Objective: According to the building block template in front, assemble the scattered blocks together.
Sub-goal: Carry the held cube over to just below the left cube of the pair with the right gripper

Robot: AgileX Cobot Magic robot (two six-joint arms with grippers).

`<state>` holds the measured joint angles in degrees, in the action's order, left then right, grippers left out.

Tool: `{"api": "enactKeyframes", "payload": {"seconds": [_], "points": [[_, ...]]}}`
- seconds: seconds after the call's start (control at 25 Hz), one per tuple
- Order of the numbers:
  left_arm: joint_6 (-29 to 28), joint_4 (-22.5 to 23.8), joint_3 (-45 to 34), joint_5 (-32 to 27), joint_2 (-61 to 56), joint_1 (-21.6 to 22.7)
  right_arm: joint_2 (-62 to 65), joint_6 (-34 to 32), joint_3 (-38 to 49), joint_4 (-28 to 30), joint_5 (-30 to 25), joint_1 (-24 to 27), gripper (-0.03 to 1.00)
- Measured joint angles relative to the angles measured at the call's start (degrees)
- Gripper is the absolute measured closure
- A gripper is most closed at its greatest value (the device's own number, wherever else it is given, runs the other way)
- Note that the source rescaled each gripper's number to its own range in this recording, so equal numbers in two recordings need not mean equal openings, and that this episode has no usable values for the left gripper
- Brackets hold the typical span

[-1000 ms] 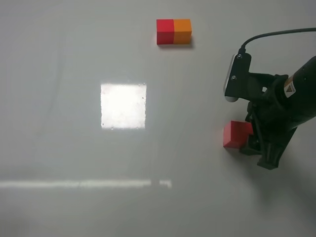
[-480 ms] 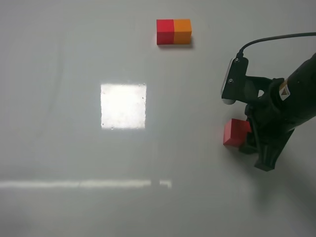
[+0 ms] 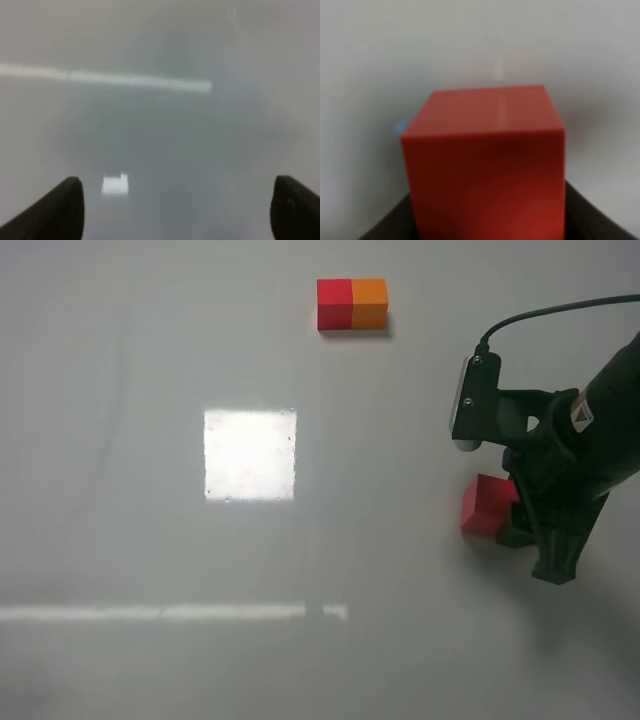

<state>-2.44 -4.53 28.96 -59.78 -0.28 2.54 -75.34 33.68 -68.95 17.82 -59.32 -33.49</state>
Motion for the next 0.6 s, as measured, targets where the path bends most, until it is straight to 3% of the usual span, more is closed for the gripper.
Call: {"api": "enactKeyframes", "payload": {"seconds": [0.36, 0.6], "points": [[0.00, 0.00, 0.00, 0.00, 0.00, 0.00, -6.73, 0.37, -11.67, 6.03, -5.16, -11.89, 0.94], [0.00, 0.00, 0.00, 0.00, 0.00, 0.00, -15.26, 0.54, -18.07, 6.69, -5.84, -14.64, 0.94]]}}
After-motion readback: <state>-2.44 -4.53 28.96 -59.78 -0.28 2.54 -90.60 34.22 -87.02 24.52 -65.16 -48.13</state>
